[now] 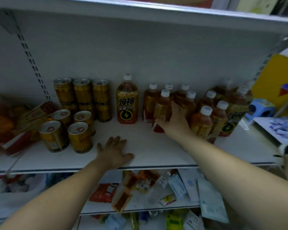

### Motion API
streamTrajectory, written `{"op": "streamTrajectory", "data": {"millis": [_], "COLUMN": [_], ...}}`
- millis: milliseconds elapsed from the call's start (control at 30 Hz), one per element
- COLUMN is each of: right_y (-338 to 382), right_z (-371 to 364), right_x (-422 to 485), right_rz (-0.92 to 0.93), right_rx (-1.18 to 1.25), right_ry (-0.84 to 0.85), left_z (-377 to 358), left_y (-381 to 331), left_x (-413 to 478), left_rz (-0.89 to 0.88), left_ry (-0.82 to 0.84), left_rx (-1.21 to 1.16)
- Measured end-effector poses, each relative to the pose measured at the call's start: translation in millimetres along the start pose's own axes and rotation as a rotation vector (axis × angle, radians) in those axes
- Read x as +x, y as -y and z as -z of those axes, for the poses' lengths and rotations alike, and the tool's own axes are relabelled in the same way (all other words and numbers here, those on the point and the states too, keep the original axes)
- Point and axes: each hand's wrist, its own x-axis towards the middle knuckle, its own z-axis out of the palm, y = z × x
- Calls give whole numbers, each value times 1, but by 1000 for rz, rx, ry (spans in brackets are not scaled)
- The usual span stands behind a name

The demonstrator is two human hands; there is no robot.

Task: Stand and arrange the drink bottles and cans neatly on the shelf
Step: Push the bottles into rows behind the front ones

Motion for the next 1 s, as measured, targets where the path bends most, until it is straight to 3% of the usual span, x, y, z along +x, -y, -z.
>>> {"op": "streamTrajectory", "data": {"millis": [200,400,667,833,1000], "right_y": [29,61,75,76,68], "right_z": [10,-29,-83,-103,-85], "right_x": [1,40,115,124,75], "right_rz": [77,82,49,57,148], "right_rx": [-76,-53,3,62,20], "right_ry": [36,140,181,127,33], "left_z": [32,13,-10,-12,-6], "left_y": [10,23,32,34,31], "left_x": [13,-5,-5,-3,-8], "left_rz": [-15,-38,-52,-57,-53], "left_ry": [-109,-18,-121,-139,-178], "left_rx": [-219,-53,6,-35,-158]}}
